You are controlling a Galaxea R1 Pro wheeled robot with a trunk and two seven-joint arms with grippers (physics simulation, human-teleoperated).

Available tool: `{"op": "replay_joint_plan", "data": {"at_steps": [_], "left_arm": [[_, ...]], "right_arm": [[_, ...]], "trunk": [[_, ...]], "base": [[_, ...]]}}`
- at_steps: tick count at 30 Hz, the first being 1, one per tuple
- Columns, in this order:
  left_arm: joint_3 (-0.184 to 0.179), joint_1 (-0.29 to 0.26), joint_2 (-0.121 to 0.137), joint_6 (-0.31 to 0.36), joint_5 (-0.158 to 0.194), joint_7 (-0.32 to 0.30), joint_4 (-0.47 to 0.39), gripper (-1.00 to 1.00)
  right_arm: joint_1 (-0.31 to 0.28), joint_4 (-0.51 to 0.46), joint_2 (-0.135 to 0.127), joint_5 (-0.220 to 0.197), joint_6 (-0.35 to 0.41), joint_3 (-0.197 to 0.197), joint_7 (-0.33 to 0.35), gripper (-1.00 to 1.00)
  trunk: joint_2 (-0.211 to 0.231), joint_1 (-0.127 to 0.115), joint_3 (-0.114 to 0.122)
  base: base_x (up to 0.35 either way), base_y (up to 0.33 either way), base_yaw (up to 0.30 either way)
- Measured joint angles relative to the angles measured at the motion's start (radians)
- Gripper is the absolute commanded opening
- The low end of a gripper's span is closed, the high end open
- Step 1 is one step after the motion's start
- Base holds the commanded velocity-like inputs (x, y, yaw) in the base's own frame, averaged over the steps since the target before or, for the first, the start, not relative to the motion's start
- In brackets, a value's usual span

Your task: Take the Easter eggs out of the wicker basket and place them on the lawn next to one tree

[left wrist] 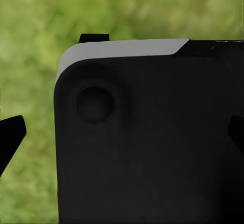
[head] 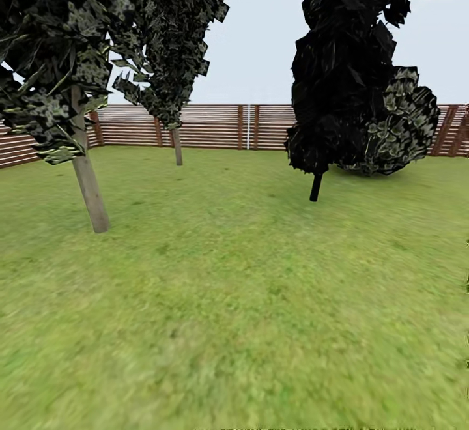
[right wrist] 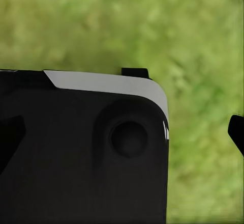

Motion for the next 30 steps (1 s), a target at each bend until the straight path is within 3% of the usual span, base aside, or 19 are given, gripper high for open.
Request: {"op": "replay_joint_plan", "data": {"at_steps": [30], "left_arm": [[0.008,0.0,0.006,0.0,0.0,0.002,0.0,1.0]], "right_arm": [[0.0,0.0,0.0,-0.003,0.001,-0.003,0.0,1.0]], "trunk": [[0.0,0.0,-0.041]], "base": [[0.0,0.0,-0.16]]}}
